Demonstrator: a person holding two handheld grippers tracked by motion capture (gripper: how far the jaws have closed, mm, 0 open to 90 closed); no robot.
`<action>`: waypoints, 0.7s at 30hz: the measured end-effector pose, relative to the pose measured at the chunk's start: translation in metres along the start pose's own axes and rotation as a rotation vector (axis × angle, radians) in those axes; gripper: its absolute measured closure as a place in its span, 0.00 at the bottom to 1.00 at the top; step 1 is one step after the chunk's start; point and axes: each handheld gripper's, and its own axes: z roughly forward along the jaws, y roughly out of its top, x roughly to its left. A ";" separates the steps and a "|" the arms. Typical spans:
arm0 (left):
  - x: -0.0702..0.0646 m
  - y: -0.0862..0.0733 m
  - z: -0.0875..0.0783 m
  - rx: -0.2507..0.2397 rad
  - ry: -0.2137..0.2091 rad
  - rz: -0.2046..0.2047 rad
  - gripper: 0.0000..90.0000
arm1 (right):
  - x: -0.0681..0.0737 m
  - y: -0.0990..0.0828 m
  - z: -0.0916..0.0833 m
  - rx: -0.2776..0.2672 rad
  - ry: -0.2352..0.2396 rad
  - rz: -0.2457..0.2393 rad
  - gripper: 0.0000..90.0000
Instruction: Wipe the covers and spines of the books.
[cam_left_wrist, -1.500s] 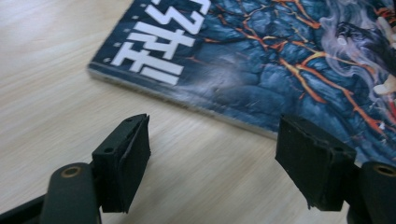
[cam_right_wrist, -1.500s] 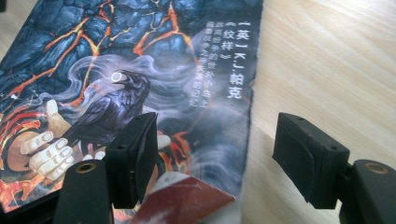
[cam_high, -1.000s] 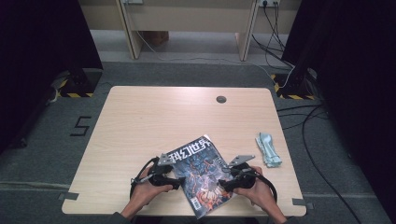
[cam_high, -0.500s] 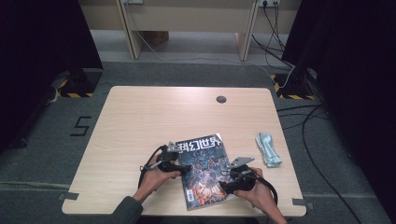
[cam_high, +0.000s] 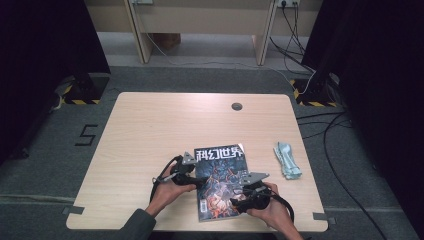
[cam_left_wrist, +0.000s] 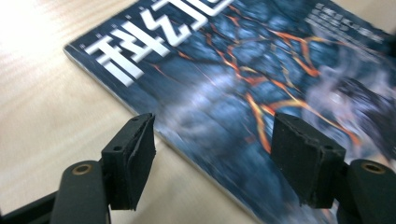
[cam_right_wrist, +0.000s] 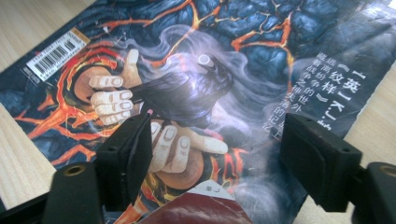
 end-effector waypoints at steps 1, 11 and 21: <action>0.000 0.000 0.000 0.000 0.000 0.000 0.34 | 0.000 0.000 0.000 0.000 0.000 0.000 0.28; 0.000 -0.001 0.009 0.027 -0.023 -0.022 0.38 | 0.007 -0.004 0.004 -0.018 -0.039 -0.002 0.24; 0.009 0.013 0.022 0.001 0.012 -0.039 0.38 | 0.002 0.003 0.013 -0.054 -0.079 0.045 0.23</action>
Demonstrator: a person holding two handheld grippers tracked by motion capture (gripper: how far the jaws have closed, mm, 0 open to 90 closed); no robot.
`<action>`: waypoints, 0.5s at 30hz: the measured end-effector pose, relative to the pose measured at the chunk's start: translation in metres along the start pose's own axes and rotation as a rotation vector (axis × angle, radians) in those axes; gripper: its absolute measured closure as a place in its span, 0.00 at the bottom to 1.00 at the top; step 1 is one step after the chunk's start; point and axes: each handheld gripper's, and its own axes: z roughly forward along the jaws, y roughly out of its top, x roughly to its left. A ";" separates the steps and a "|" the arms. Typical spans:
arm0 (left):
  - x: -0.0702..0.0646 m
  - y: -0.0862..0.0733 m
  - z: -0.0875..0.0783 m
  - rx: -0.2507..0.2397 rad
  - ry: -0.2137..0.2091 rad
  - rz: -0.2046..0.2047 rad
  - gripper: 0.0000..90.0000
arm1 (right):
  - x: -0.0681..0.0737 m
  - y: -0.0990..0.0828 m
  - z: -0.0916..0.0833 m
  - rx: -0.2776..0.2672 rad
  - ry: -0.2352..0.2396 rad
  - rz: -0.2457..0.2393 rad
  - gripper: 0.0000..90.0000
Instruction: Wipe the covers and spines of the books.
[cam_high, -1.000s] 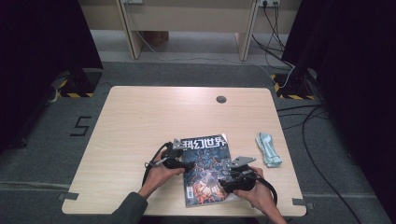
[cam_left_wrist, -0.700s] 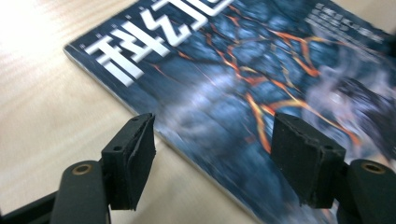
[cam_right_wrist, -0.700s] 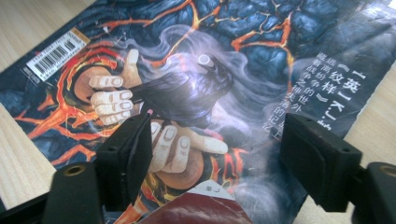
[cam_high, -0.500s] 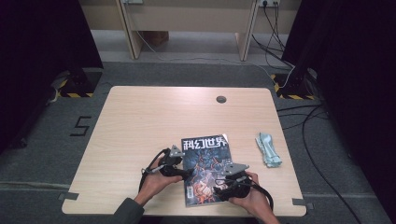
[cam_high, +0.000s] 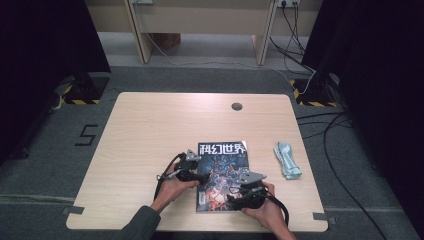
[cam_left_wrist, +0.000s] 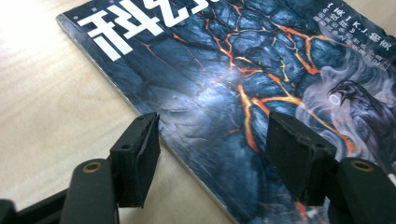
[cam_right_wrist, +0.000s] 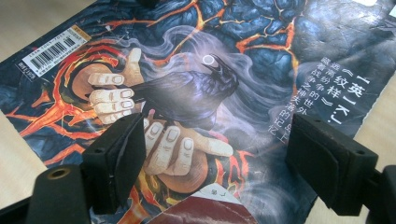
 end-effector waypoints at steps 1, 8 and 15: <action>0.001 0.000 -0.002 -0.001 0.009 0.002 0.38 | -0.003 0.004 0.004 -0.003 -0.002 0.000 0.23; 0.009 -0.004 -0.017 -0.022 0.020 -0.012 0.37 | -0.012 0.018 0.017 -0.017 -0.011 0.011 0.23; 0.022 -0.020 -0.040 -0.041 0.025 -0.039 0.36 | -0.025 0.036 0.032 -0.015 0.031 -0.030 0.23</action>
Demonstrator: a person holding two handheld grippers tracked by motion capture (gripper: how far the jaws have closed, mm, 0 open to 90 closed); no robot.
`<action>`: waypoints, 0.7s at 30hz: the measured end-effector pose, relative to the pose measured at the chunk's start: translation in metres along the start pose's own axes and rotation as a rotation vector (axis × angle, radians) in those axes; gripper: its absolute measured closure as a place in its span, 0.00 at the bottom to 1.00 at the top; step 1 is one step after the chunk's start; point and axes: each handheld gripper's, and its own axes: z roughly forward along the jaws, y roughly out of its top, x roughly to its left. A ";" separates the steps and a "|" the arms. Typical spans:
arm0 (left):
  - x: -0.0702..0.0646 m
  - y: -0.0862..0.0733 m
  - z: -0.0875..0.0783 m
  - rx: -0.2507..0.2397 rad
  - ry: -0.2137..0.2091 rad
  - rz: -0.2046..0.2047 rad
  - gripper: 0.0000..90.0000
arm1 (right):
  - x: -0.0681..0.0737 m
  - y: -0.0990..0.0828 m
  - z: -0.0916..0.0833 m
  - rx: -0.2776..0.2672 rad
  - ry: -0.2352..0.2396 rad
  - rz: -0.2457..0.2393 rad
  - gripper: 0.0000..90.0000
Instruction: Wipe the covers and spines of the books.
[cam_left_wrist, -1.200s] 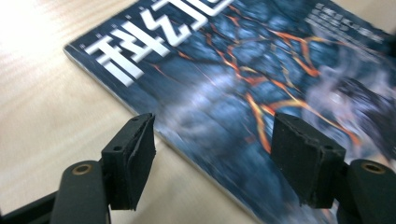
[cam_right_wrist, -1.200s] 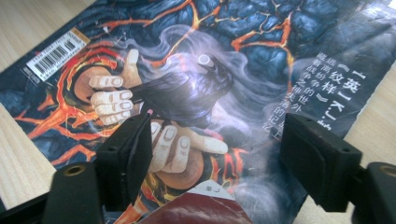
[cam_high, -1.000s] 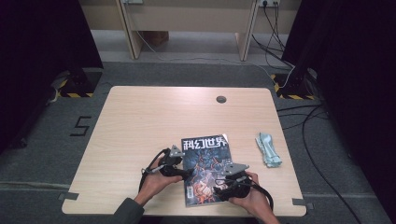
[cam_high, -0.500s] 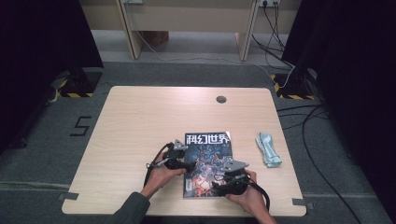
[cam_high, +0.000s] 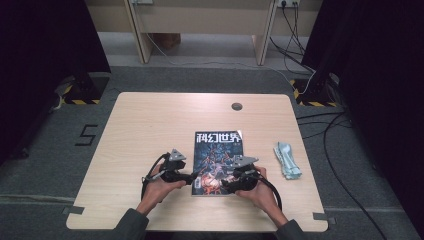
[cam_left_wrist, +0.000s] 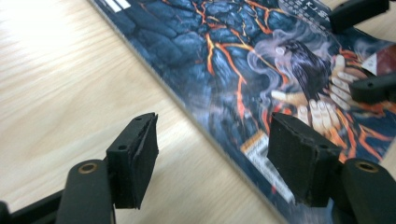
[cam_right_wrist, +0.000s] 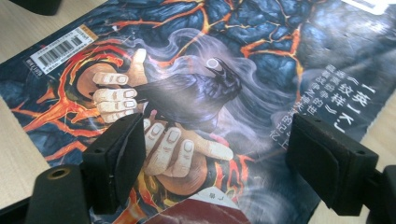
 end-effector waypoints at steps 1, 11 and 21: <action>0.000 0.000 0.000 0.000 0.000 0.000 0.36 | 0.000 0.000 0.000 0.000 0.000 0.000 0.23; -0.002 -0.011 -0.007 0.010 -0.008 0.009 0.36 | -0.004 0.006 0.006 -0.010 0.016 -0.016 0.22; -0.007 -0.016 -0.014 0.002 -0.017 0.021 0.35 | -0.016 0.007 -0.003 -0.045 0.022 0.058 0.29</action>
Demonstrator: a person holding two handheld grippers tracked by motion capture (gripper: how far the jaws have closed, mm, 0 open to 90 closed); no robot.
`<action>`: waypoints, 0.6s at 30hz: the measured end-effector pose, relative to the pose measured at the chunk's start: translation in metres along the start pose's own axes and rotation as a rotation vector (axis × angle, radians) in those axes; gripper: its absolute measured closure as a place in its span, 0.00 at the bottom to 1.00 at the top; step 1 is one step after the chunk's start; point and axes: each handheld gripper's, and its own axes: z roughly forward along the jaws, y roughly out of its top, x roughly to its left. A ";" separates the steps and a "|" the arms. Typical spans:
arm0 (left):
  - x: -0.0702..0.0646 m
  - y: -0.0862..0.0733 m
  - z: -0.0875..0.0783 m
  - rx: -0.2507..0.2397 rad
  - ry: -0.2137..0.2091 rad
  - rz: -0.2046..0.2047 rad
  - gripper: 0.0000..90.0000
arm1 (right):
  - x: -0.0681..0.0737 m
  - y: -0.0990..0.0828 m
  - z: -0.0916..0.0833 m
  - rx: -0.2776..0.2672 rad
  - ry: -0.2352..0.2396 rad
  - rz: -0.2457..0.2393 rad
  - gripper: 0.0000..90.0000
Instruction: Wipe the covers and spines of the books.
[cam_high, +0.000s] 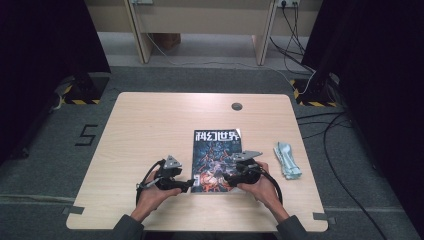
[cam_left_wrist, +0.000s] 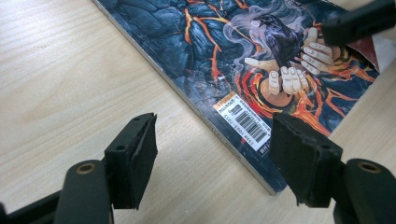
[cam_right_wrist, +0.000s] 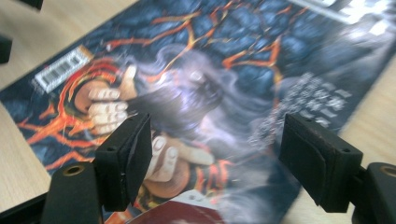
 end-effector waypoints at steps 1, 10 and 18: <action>-0.001 -0.002 -0.001 0.002 -0.002 -0.002 0.35 | -0.003 0.001 -0.004 -0.019 0.000 0.011 0.29; -0.004 -0.011 -0.011 0.000 -0.001 0.004 0.32 | -0.015 0.006 -0.023 -0.038 -0.054 0.032 0.30; -0.005 -0.027 -0.028 -0.001 0.018 0.015 0.27 | -0.041 0.004 -0.052 -0.062 -0.126 0.083 0.26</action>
